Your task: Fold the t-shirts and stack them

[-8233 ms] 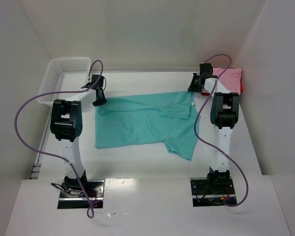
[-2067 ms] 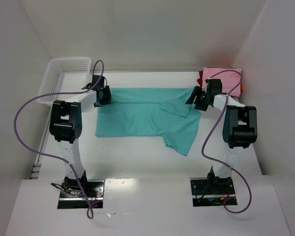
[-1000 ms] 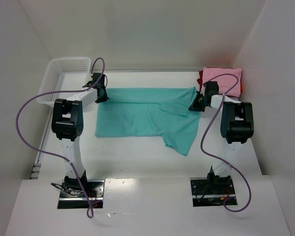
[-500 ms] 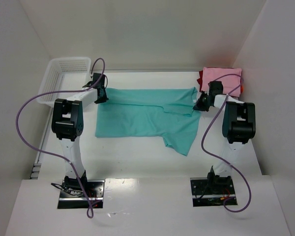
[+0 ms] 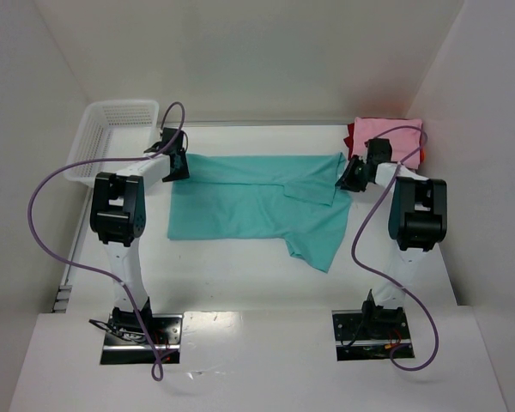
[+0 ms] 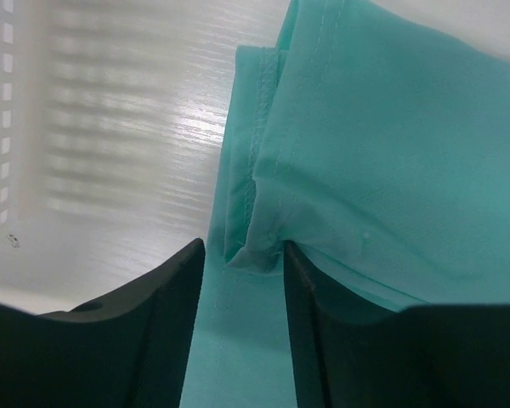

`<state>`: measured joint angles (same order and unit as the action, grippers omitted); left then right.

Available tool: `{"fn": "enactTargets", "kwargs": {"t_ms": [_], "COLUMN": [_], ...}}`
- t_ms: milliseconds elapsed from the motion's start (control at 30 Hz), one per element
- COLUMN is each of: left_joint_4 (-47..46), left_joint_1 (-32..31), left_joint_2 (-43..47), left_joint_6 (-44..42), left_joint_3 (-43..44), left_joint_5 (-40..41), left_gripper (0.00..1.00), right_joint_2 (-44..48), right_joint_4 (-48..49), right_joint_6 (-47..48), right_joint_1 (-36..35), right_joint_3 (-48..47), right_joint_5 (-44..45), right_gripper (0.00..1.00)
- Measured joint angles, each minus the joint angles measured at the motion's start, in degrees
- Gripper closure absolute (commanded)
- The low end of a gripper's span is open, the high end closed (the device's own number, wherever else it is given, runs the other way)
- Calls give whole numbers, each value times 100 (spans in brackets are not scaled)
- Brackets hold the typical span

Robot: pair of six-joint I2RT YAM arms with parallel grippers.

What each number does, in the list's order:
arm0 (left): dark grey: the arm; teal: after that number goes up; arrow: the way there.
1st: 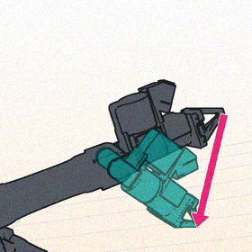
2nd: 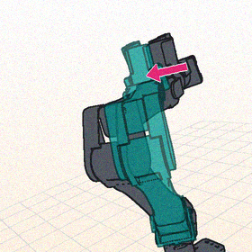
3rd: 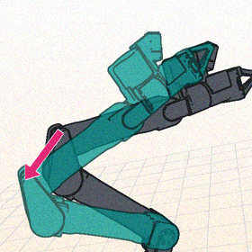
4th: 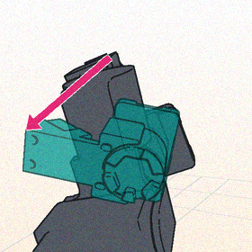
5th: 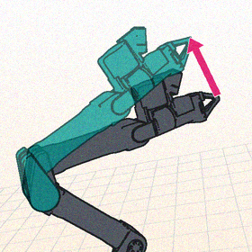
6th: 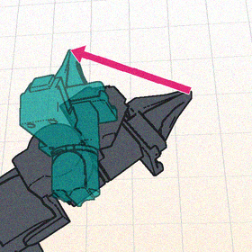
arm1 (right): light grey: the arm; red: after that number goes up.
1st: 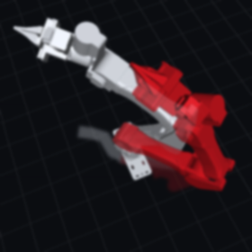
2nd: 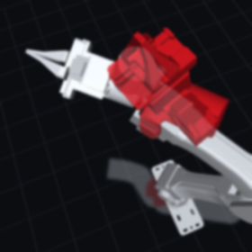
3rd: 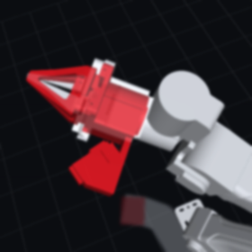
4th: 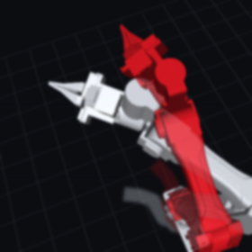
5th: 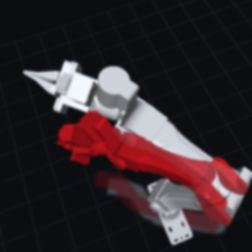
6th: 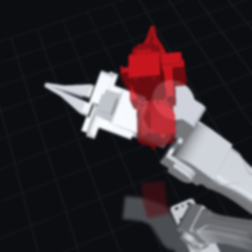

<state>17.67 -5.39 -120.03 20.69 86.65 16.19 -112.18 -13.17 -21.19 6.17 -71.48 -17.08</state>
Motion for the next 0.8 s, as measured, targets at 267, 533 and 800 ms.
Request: {"fn": "enactTargets", "kwargs": {"t_ms": [267,533,800], "left_joint_4": [83,-338,-648], "left_joint_1": [7,7,7], "left_joint_2": [137,367,87], "left_joint_6": [-103,-88,169], "left_joint_3": [302,821,939], "left_joint_5": [-211,-496,-1212], "left_gripper": [27,45,82], "right_joint_2": [0,-536,-1632], "right_joint_4": [-19,92,56], "right_joint_6": [25,-17,-39], "right_joint_1": [15,21,-45], "right_joint_3": [-792,-2057,-2546], "right_joint_5": [-89,-269,-376], "right_gripper": [60,79,91]}}
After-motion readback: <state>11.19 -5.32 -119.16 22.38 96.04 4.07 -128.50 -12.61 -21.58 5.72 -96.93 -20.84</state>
